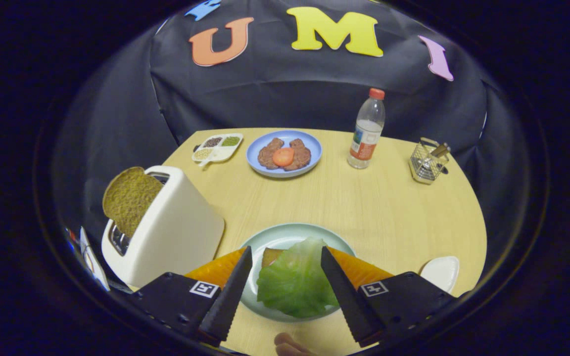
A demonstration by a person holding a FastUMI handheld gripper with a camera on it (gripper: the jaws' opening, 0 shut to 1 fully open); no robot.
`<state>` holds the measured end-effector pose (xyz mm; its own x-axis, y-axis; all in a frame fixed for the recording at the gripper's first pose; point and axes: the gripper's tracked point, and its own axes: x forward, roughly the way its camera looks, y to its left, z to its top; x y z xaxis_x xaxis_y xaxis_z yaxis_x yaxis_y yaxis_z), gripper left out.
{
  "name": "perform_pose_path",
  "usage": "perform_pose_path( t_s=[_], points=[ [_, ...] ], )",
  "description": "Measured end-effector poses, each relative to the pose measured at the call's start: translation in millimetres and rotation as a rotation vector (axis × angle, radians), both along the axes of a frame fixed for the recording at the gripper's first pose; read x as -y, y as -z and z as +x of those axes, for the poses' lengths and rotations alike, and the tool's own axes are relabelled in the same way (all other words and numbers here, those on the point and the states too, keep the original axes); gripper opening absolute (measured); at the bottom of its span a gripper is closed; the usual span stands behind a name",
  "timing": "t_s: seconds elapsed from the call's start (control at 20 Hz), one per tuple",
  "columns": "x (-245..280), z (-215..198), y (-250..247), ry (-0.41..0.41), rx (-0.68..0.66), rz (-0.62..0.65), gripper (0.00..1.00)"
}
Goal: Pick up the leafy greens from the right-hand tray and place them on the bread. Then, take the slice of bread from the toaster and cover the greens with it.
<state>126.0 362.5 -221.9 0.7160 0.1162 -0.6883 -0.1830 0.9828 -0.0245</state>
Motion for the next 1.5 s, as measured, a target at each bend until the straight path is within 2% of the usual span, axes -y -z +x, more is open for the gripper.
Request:
perform_pose_path(
  t_s=[0.15, 0.4, 0.65, 0.9, 1.15, 1.5],
  points=[
    [-18.6, -10.6, -51.3, -0.015, 0.146, -0.030, 0.97],
    [-61.2, -38.7, -133.7, 0.012, 0.353, 0.030, 0.97],
    [-96.1, -52.8, -172.2, 0.024, 0.421, 0.070, 0.97],
    [-137.5, -52.3, -161.6, -0.003, 0.412, 0.024, 0.97],
    [-168.4, -48.0, -121.6, 0.022, 0.338, 0.001, 0.97],
    [-199.1, -30.9, -69.8, 0.002, 0.256, -0.076, 0.96]
  ],
)
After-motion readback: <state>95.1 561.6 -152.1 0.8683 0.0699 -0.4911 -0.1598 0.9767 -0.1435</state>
